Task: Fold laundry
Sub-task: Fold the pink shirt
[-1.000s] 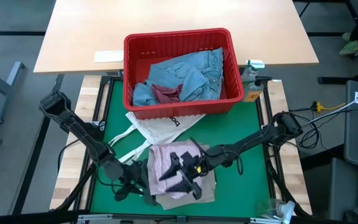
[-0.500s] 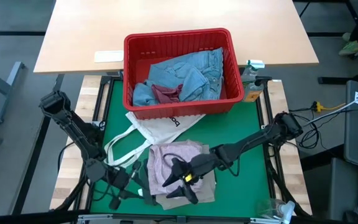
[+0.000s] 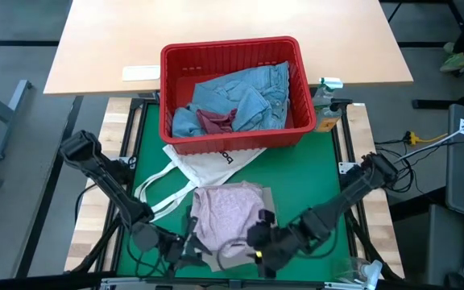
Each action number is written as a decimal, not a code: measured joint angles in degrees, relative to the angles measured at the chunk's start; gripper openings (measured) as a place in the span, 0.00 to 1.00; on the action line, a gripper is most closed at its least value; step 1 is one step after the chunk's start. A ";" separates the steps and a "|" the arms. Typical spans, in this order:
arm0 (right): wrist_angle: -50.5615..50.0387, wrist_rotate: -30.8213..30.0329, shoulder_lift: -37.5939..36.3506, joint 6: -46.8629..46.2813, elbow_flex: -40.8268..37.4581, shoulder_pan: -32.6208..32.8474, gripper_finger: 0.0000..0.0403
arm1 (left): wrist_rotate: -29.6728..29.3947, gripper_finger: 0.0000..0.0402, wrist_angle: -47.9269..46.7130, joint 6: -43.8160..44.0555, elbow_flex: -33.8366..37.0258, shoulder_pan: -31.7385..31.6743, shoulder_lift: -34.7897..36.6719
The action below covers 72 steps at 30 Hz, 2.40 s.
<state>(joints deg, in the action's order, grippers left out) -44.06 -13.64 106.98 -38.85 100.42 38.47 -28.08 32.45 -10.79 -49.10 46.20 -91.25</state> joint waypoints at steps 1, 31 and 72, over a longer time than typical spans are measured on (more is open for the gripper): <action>-0.45 0.83 0.00 0.00 0.00 0.74 0.56 | 0.02 0.36 0.00 0.04 0.00 -0.42 -0.24; -4.24 -9.04 7.22 -12.58 0.04 6.20 0.56 | 2.87 0.39 -19.32 4.28 -0.11 -6.80 -0.47; -18.90 -11.66 18.11 -49.53 0.02 5.65 0.56 | -0.98 0.19 -26.49 4.04 -0.04 -6.61 -0.47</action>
<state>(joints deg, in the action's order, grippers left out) -62.96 -25.30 125.09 -88.38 100.44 44.12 -29.06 5.96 -6.74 -49.15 39.59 -91.72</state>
